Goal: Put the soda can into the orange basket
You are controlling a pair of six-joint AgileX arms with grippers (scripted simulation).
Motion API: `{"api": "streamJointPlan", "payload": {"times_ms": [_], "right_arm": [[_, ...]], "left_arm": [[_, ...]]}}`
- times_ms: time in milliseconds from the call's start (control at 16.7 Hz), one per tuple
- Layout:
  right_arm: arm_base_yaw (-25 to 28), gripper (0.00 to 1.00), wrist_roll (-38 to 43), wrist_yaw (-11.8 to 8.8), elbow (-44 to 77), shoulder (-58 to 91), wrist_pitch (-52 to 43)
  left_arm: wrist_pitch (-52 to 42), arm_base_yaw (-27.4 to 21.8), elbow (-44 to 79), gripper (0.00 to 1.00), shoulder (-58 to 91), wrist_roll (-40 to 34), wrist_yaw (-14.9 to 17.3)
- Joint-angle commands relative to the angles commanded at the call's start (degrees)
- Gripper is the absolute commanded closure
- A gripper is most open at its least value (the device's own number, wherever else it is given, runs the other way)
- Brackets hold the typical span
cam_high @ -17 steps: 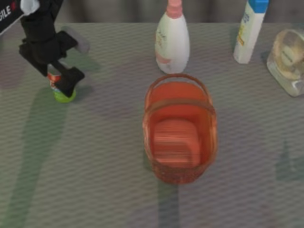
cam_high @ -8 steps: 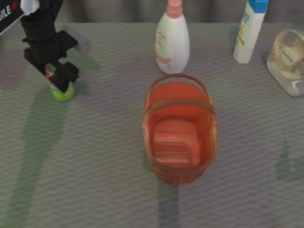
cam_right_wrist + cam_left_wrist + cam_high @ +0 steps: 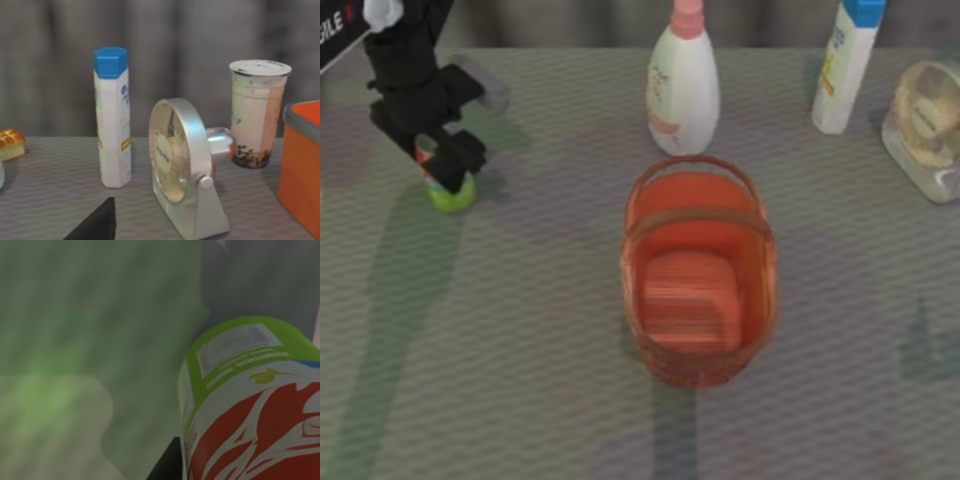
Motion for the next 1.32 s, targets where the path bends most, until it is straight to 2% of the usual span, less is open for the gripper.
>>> {"api": "streamJointPlan", "payload": {"times_ms": [420, 600, 720, 900, 1320], "right_arm": [[0.00, 0.00, 0.00, 0.00, 0.00, 0.00, 0.00], [0.00, 0.00, 0.00, 0.00, 0.00, 0.00, 0.00], [0.00, 0.00, 0.00, 0.00, 0.00, 0.00, 0.00], [0.00, 0.00, 0.00, 0.00, 0.00, 0.00, 0.00], [0.00, 0.00, 0.00, 0.00, 0.00, 0.00, 0.00]], "left_arm": [[0.44, -0.01, -0.41, 1.00, -0.02, -0.05, 0.34], [4.68, -0.80, -4.03, 1.00, -0.39, -1.60, 3.73], [9.90, -1.54, -7.98, 1.00, -1.10, -3.53, 7.64], [21.10, -2.86, -15.23, 1.00, -3.25, -7.36, 15.40], [58.81, -6.60, -33.33, 1.00, -13.77, -18.24, 38.16]]}}
